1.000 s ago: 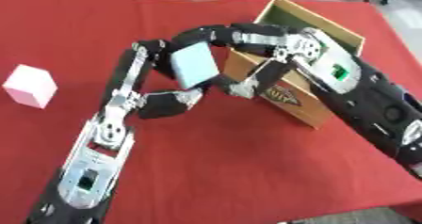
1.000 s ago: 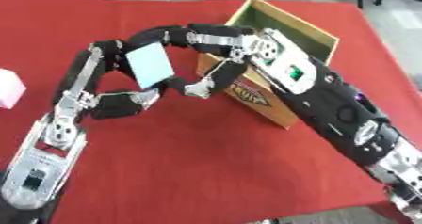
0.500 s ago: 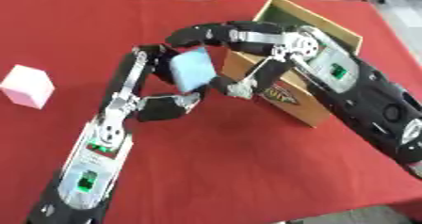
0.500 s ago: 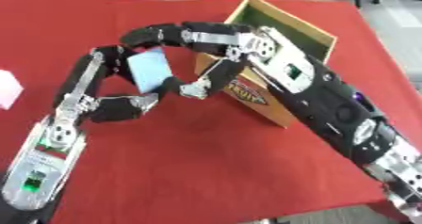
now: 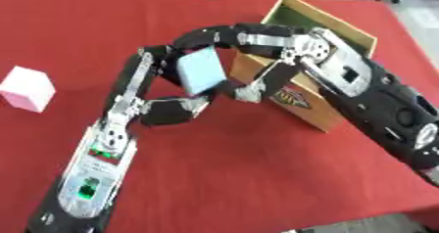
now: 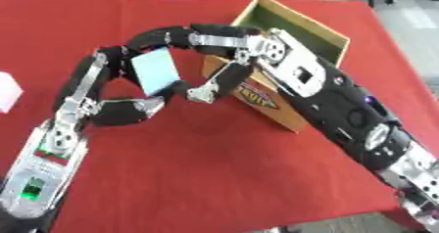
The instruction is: Pick up the objects with one hand, pass them to the other hand, and then place them into the box on the other side of the table.
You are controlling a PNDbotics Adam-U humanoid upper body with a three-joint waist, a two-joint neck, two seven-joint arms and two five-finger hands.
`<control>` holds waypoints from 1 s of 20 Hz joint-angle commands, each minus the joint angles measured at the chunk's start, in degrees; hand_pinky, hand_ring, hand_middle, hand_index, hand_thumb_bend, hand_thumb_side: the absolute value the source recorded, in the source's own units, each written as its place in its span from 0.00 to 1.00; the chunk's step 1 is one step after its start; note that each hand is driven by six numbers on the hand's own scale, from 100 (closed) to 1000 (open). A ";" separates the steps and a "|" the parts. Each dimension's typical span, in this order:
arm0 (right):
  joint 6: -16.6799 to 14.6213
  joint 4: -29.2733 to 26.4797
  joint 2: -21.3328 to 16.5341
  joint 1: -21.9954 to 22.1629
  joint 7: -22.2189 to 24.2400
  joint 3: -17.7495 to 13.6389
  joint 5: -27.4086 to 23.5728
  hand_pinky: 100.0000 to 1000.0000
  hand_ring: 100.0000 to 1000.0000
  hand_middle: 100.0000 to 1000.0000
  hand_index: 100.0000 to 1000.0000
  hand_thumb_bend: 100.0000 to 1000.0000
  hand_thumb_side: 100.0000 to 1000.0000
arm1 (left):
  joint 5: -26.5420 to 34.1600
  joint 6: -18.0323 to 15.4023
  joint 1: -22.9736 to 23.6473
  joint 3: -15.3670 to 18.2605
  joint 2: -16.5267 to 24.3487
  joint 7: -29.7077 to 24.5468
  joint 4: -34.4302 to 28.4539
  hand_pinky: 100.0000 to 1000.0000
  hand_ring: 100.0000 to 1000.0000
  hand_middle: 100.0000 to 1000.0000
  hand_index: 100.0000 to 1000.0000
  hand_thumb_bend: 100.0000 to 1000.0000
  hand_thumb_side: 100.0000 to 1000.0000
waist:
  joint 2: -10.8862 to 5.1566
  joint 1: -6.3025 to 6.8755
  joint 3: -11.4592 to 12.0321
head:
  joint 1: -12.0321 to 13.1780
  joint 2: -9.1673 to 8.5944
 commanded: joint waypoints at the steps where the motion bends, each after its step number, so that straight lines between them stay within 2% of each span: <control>1: -14.74 0.60 -1.19 -0.34 13.41 -1.06 1.12 1.00 1.00 0.98 1.00 0.00 0.11 | 0.73 -0.42 -1.01 -0.32 -0.57 -0.15 -1.91 0.52 0.37 0.25 0.42 0.00 0.00 | -0.90 0.16 -0.10 | -0.18 0.22; 11: -15.17 1.88 -0.90 -0.46 13.41 -1.50 1.82 1.00 1.00 0.98 1.00 0.00 0.11 | 1.19 -0.61 -0.90 -0.61 -0.78 -0.77 -2.16 0.51 0.38 0.25 0.42 0.00 0.00 | -0.78 0.20 -0.10 | -0.61 0.18; 20: -13.72 0.27 -0.83 -0.62 13.41 -1.17 -0.11 1.00 1.00 0.97 1.00 0.00 0.11 | 1.21 -0.36 -0.85 -0.77 -0.84 -1.80 -1.58 0.51 0.38 0.26 0.42 0.00 0.00 | -0.69 0.22 -0.14 | -0.81 0.11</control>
